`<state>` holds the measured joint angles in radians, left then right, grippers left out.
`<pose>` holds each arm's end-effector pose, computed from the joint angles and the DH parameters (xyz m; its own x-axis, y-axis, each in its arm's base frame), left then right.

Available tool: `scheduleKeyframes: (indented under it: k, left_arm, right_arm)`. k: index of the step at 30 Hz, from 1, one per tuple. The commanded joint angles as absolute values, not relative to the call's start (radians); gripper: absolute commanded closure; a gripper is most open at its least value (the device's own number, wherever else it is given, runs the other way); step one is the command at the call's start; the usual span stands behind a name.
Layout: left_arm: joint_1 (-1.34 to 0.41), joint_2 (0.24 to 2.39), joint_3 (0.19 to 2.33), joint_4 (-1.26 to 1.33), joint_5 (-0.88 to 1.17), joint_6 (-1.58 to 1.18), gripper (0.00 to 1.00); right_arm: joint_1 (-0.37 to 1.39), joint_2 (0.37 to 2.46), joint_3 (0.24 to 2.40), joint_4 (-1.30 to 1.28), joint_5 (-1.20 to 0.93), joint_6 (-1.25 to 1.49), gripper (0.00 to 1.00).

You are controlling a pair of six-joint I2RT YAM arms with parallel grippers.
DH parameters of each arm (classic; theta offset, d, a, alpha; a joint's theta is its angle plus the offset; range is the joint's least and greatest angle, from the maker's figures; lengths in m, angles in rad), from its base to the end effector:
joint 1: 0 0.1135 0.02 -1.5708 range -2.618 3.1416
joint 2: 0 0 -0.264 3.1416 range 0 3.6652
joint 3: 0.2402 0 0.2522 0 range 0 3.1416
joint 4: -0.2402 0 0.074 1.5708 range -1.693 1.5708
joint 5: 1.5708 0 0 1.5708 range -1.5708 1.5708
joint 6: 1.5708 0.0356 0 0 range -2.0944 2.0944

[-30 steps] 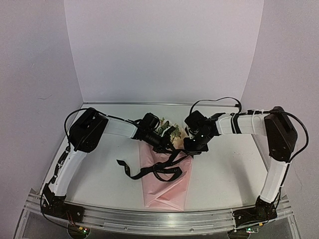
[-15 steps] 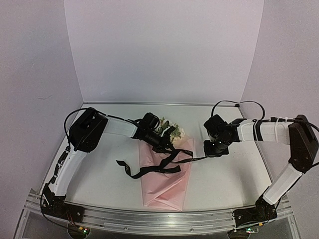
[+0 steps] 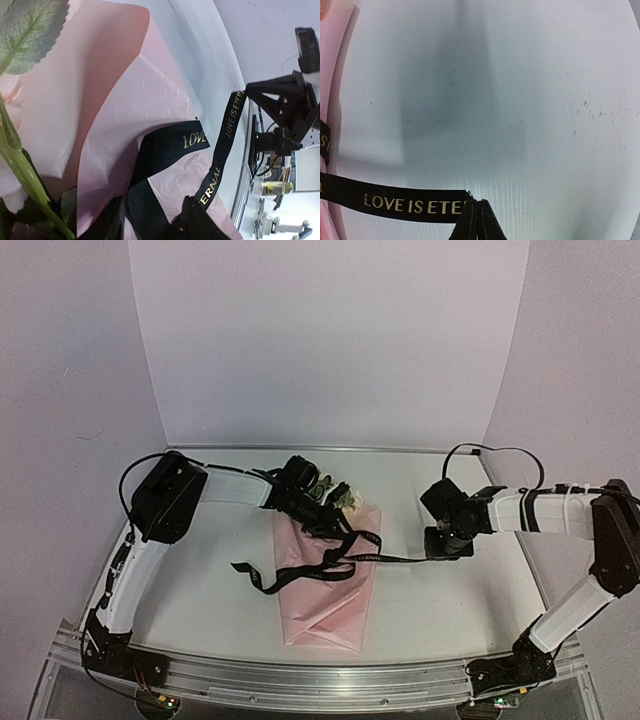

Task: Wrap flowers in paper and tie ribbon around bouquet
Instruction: Cross the ribbon over the folded bouquet.

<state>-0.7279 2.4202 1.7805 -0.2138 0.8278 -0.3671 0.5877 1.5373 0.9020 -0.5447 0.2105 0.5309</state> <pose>0.3671 -0.3622 0.1158 -0.8164 0.4023 -0.4144 0.5555 0.3507 -0.7539 0.2416 0.1520 0.1797 -0.9045 -0.0077 -0.4263 -0.0208 0.9994 0.0263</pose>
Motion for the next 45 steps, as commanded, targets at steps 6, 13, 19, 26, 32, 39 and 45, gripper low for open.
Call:
scheduleKeyframes:
  k: [6,13,19,26,32,39,45]
  left_arm:
    - [-0.704,2.027,1.483,-0.084,0.512,-0.535,0.30]
    - [-0.705,1.710,1.089,-0.165,0.135,-0.917,0.30]
    - [-0.712,1.492,0.797,-0.250,-0.071,-1.204,0.32]
    - [-0.745,1.628,0.835,-0.209,-0.071,-1.158,0.29]
    - [-0.750,1.726,0.889,-0.187,-0.055,-1.156,0.32]
    - [-0.762,1.721,0.872,-0.248,-0.119,-1.209,0.72]
    - [-0.701,1.721,0.908,-0.259,-0.142,-1.120,1.00]
  right_arm:
    - [0.586,1.508,0.896,-0.559,0.240,0.537,1.00]
    - [0.586,1.501,0.878,-0.557,0.226,0.545,1.00]
    - [0.586,1.479,0.870,-0.566,0.235,0.537,1.00]
    - [0.586,1.490,0.895,-0.570,0.223,0.540,1.00]
    - [0.586,1.506,0.913,-0.568,0.237,0.526,1.00]
    - [0.586,1.527,0.938,-0.568,0.248,0.515,1.00]
    - [0.571,1.526,0.940,-0.569,0.254,0.527,1.00]
